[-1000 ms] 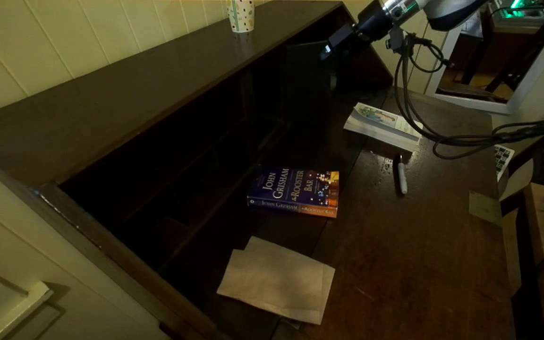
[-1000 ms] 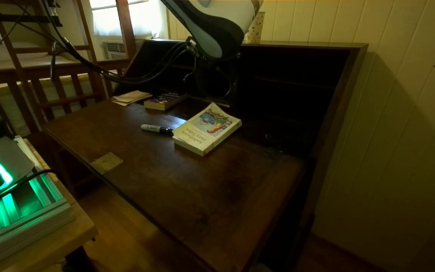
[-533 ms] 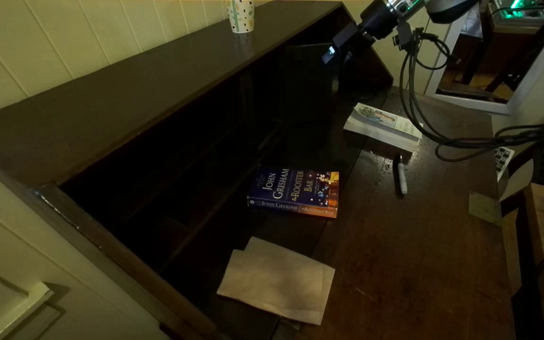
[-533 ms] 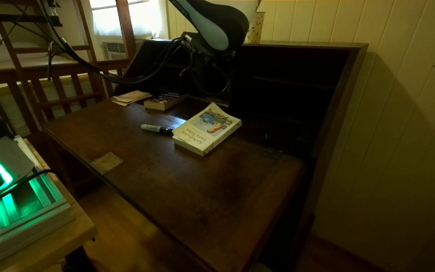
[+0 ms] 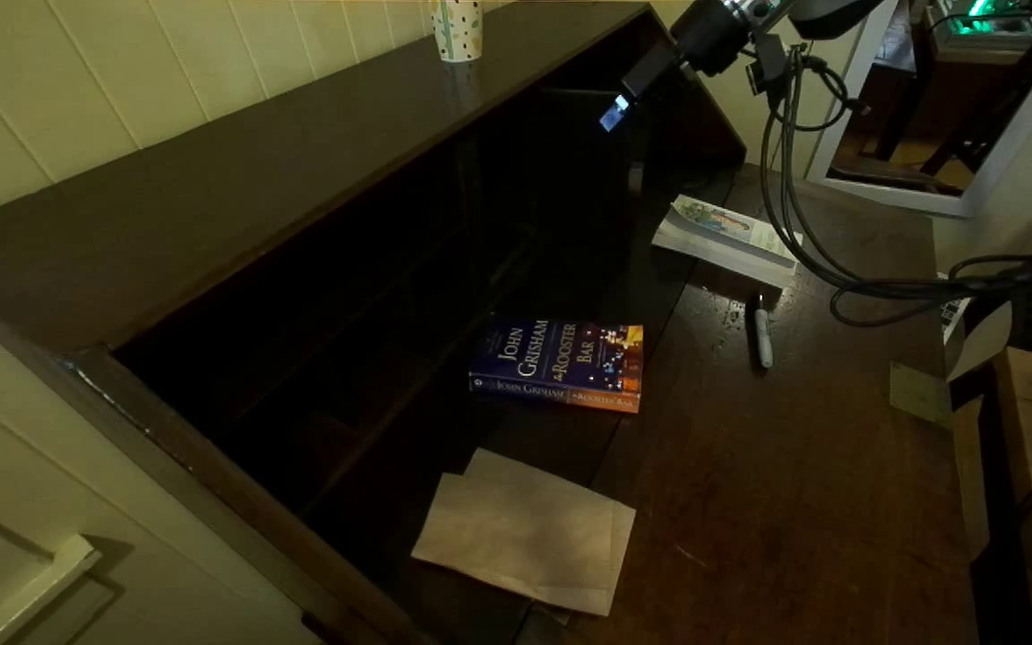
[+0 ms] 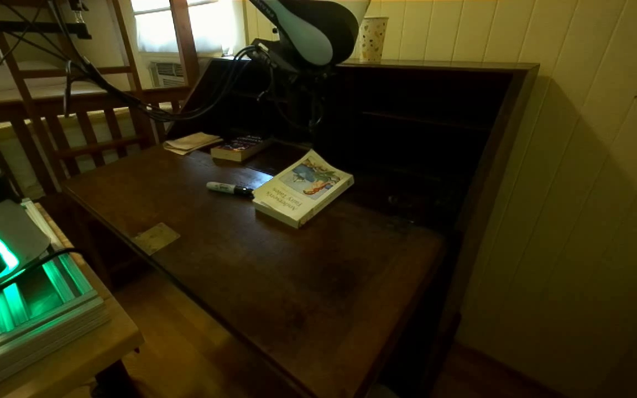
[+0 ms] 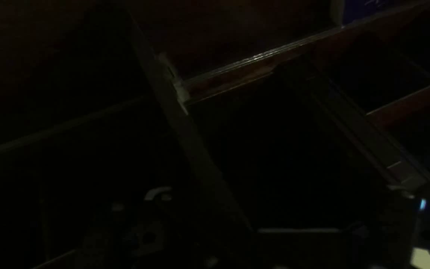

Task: Move the two books

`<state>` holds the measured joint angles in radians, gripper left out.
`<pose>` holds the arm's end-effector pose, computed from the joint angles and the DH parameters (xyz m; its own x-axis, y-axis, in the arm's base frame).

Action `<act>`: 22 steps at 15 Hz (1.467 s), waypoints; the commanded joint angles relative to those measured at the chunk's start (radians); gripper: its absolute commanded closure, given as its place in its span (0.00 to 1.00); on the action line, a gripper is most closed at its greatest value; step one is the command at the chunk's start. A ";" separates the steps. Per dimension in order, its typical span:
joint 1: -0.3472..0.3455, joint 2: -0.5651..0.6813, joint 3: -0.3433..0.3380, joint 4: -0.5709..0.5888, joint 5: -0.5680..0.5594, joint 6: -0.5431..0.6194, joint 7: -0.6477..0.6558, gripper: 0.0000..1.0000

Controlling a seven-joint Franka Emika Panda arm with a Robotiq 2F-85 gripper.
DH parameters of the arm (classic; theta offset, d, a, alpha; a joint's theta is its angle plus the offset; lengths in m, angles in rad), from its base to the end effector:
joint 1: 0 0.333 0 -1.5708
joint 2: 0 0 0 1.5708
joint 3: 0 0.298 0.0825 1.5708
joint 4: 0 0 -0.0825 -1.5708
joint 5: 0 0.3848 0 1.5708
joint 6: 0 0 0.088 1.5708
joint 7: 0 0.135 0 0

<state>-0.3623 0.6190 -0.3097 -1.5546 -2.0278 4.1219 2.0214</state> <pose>0.5432 -0.2115 0.3053 0.8159 -0.2394 0.5263 0.0121 -0.9030 -0.4295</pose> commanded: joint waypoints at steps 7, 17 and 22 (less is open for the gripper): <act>0.103 0.006 -0.013 0.023 0.006 0.047 0.048 0.00; 0.109 0.022 0.046 0.015 0.076 0.058 -0.034 0.00; 0.116 0.037 0.076 0.006 0.117 0.054 -0.091 0.00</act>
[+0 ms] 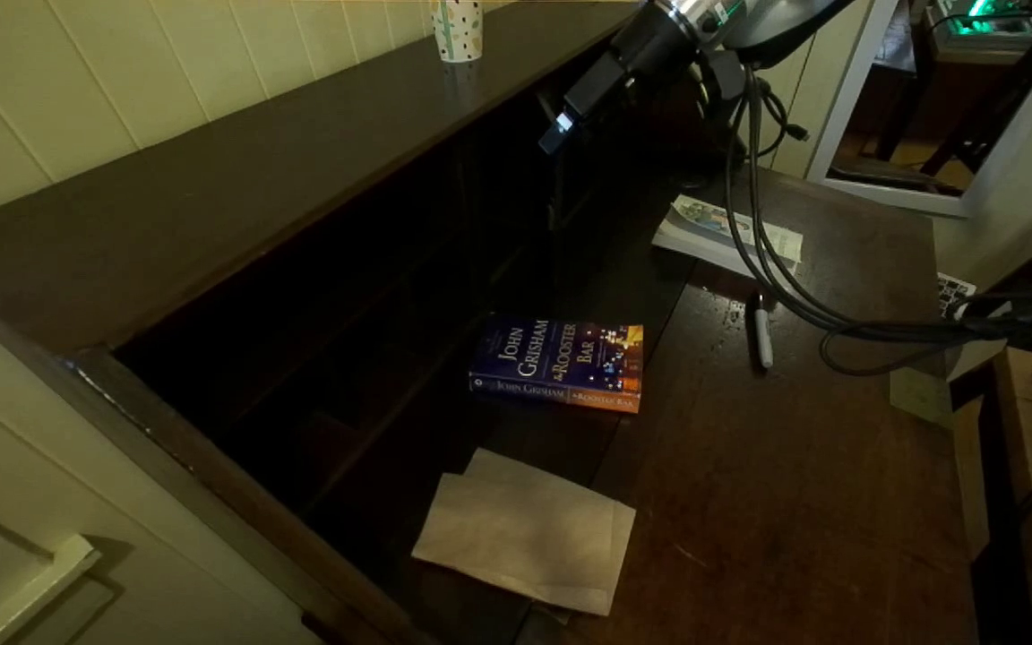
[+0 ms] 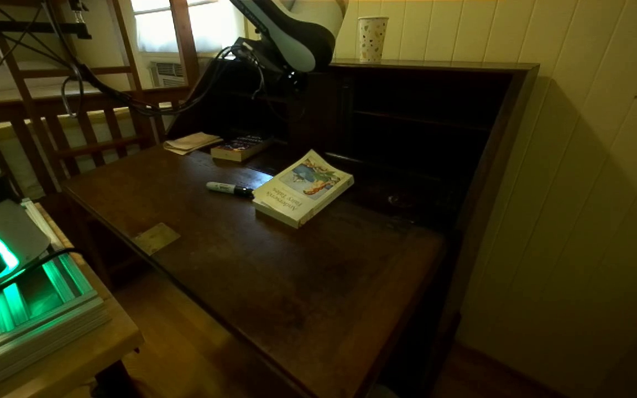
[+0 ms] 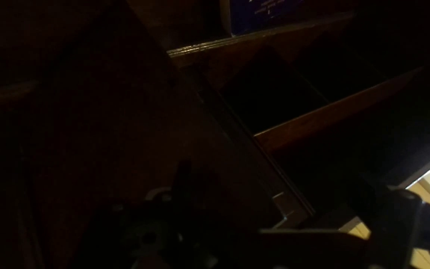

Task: Move the two books

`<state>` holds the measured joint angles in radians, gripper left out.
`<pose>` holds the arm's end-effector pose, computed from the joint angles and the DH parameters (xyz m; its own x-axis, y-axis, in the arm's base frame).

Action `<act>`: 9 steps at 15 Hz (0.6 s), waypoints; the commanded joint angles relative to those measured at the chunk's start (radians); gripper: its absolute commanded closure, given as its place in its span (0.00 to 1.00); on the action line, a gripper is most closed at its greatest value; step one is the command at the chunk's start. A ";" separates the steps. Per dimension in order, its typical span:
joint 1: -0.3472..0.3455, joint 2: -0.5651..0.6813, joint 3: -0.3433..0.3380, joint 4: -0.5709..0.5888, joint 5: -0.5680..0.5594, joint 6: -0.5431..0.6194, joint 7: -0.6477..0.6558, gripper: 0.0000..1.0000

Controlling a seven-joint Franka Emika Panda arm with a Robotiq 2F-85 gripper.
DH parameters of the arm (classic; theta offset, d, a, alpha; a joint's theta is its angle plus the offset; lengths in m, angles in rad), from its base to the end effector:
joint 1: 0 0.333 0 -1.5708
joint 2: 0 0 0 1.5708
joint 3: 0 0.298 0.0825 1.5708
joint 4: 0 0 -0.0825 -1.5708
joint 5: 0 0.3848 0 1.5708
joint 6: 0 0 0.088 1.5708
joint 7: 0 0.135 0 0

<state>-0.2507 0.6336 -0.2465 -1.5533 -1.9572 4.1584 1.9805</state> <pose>0.5741 -0.1143 0.3087 0.8259 -0.1410 0.5460 0.1887 -0.8433 -0.5032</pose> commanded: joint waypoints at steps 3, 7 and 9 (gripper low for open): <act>0.007 0.040 0.026 0.003 0.087 0.009 -0.093 0.00; 0.007 0.068 0.039 -0.006 0.134 -0.015 -0.209 0.00; 0.005 0.076 0.048 -0.013 0.178 -0.032 -0.275 0.00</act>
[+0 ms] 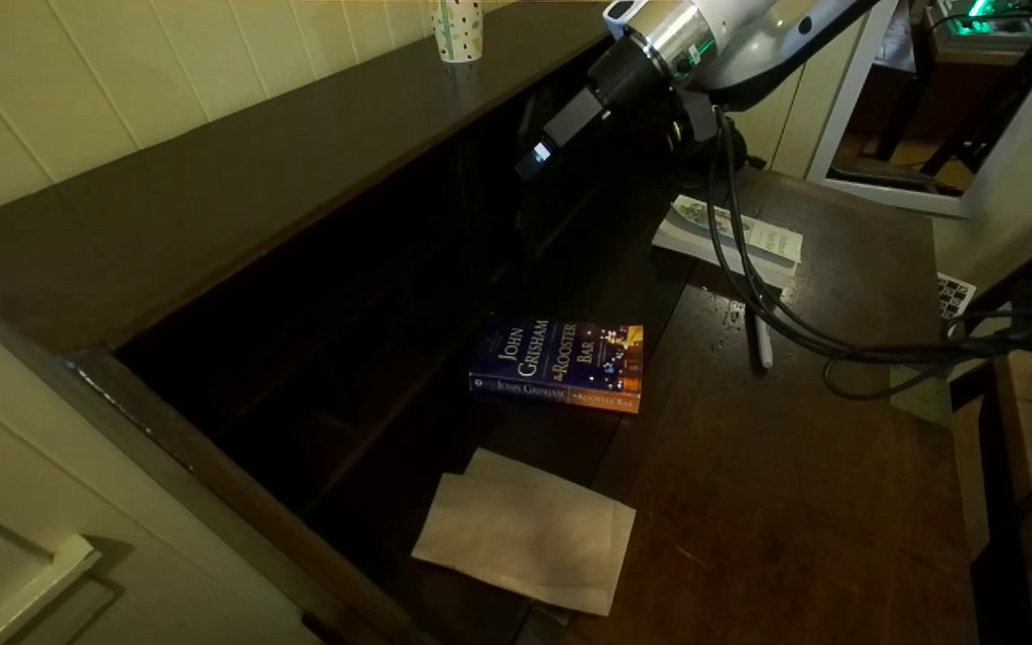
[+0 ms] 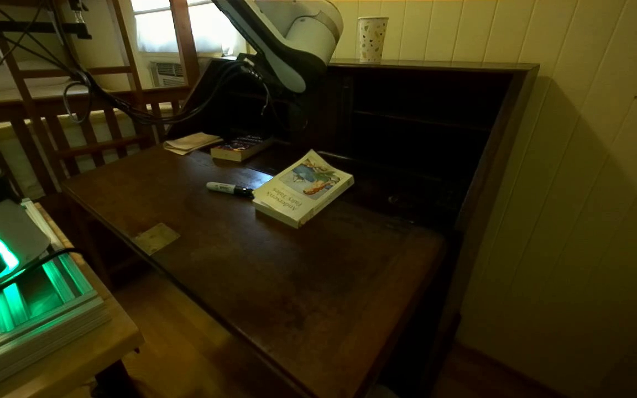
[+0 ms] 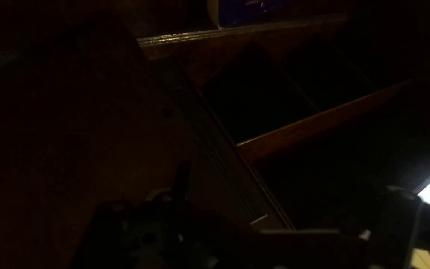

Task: Move the two books

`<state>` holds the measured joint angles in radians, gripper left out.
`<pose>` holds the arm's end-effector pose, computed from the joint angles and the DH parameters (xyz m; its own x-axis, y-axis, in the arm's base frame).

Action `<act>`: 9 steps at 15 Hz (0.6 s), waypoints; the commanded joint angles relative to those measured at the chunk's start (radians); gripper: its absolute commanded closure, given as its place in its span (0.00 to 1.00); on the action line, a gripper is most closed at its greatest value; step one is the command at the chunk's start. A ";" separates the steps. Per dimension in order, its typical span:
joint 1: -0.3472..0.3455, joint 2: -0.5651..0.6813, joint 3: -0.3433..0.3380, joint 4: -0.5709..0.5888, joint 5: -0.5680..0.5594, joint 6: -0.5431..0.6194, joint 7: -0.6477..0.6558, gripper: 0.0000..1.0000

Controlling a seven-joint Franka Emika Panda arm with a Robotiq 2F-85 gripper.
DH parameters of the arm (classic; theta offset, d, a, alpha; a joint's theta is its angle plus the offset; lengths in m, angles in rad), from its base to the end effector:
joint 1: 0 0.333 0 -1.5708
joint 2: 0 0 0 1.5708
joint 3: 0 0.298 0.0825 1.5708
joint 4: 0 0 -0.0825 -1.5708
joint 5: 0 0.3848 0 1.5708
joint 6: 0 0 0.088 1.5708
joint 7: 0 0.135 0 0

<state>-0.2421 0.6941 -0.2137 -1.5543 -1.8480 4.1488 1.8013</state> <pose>0.5887 -0.0908 0.2851 0.7828 -0.0820 0.6168 0.2986 -0.8202 -0.4879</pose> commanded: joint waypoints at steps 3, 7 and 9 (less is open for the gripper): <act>-0.007 0.022 0.027 -0.021 0.139 -0.034 -0.161 0.00; -0.009 0.027 0.040 -0.033 0.222 -0.043 -0.232 0.00; -0.009 0.030 0.045 -0.037 0.257 -0.051 -0.267 0.00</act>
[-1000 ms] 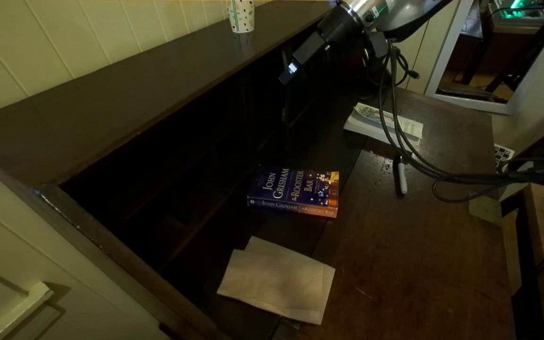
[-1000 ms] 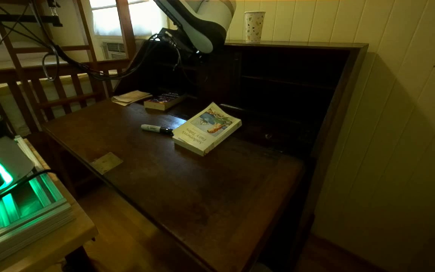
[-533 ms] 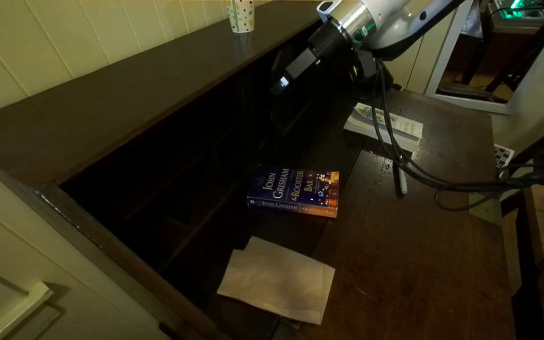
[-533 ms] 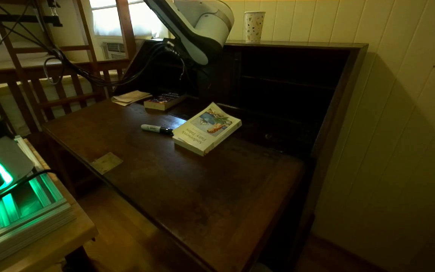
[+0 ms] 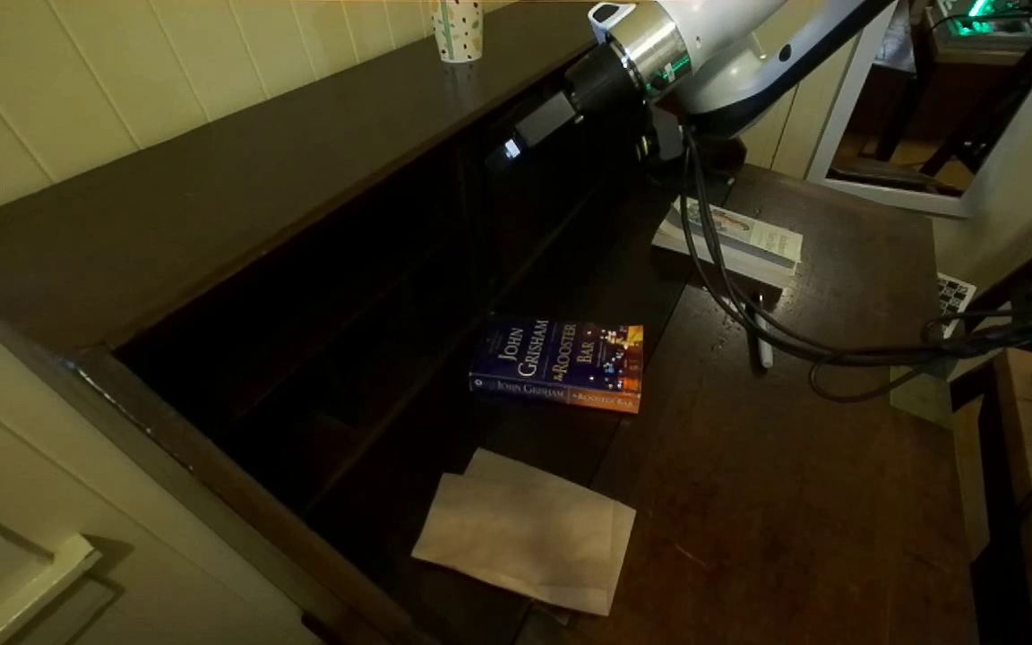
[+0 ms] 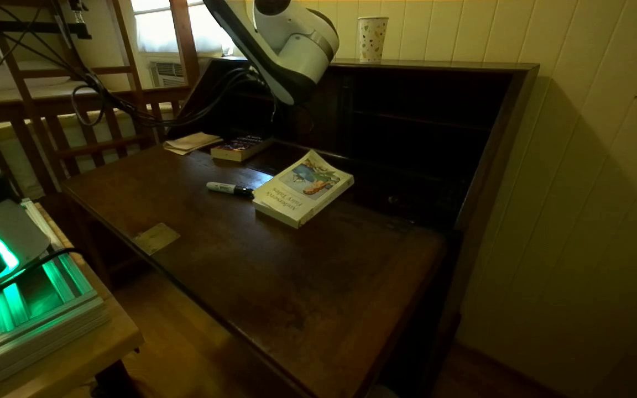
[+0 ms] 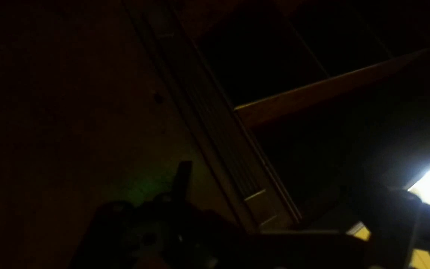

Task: Move the two books

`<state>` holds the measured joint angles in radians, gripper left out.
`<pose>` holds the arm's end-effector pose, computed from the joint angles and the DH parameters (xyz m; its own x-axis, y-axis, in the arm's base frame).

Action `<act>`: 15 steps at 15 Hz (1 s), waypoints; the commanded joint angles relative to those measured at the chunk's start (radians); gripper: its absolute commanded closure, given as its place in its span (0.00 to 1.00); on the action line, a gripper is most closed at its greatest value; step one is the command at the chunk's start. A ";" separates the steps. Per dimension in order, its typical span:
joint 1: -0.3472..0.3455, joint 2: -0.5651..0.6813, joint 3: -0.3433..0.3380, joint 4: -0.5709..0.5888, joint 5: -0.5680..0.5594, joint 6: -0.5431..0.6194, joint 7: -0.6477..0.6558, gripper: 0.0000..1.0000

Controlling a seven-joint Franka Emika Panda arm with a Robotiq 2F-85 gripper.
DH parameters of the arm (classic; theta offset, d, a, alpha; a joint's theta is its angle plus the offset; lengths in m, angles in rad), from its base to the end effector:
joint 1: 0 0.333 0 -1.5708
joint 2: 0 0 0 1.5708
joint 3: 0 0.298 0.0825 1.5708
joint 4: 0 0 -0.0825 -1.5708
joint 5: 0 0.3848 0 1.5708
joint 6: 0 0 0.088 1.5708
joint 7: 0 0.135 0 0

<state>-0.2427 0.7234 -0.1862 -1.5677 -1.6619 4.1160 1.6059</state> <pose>0.6106 -0.0784 0.2827 0.6845 -0.1023 0.7218 0.3579 -0.8154 -0.4549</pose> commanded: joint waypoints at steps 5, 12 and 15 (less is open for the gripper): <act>0.022 -0.066 -0.021 -0.070 0.024 -0.066 -0.038 0.00; 0.110 -0.207 -0.152 -0.147 -0.257 -0.123 0.164 0.00; 0.153 -0.269 -0.210 -0.176 -0.352 -0.161 0.234 0.00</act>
<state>-0.1428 0.5471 -0.3416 -1.6735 -1.9216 4.0218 1.7667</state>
